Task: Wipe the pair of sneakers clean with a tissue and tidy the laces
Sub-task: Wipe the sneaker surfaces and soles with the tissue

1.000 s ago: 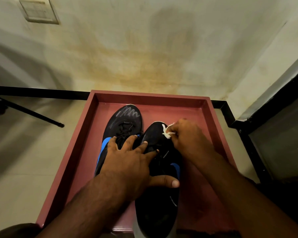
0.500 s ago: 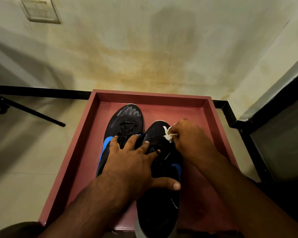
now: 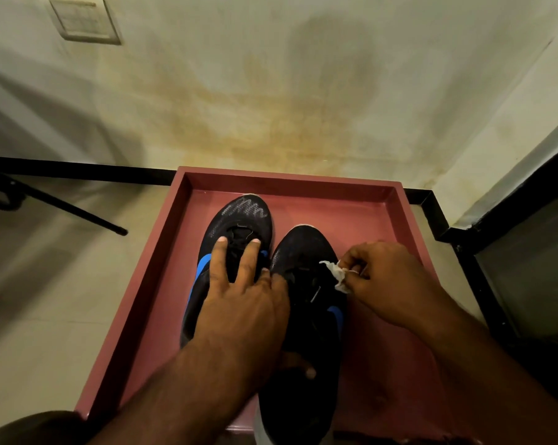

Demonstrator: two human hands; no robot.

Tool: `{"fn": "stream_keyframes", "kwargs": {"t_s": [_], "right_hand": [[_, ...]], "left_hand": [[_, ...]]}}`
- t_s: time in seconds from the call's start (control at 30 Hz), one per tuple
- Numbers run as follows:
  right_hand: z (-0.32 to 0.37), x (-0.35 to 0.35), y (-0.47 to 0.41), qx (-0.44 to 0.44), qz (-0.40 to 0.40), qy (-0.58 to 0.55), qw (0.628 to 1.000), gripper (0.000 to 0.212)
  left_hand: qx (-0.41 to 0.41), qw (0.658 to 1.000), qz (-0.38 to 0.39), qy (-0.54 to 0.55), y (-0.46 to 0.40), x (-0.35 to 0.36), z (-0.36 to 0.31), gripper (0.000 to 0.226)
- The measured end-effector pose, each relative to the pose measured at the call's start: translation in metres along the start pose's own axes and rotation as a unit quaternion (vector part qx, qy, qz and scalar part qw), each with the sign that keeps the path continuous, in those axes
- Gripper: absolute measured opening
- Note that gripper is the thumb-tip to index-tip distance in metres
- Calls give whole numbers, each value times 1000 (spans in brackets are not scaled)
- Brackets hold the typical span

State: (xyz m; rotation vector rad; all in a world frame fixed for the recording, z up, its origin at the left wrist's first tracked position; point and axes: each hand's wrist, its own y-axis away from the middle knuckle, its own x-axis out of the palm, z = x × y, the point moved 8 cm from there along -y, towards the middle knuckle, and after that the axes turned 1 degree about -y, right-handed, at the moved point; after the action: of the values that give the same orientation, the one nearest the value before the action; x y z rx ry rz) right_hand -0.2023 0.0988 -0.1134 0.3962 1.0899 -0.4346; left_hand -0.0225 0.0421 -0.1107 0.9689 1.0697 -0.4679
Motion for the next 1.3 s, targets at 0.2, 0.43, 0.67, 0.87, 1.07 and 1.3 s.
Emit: {"fn": "stream_keyframes", "kwargs": {"t_s": [0.2,0.43,0.67,0.87,1.07,1.3], "right_hand": [[-12,-6,-2,32,-45,-52,997,12],[-35,-32,-4,101,-160,-126,974,19],[-38,-10,-8,105,-67,-115,985,10],[-37,-15,-8,97,-89,-120,984,11],[-36,-32,-6,65,-183,-236,952,7],[-30,-40,-3,40,-210,-262,941,13]], "left_hand": [[-28,985,-157,62,11,-28,-21,13],[73,938,-303,151,12,-34,-52,26],[30,872,-180,455,0,-3,-33,79],[16,920,-136,368,-3,-5,-30,58],[19,962,-235,139,13,-30,-41,64],[70,955,-156,240,15,-28,-53,100]]}}
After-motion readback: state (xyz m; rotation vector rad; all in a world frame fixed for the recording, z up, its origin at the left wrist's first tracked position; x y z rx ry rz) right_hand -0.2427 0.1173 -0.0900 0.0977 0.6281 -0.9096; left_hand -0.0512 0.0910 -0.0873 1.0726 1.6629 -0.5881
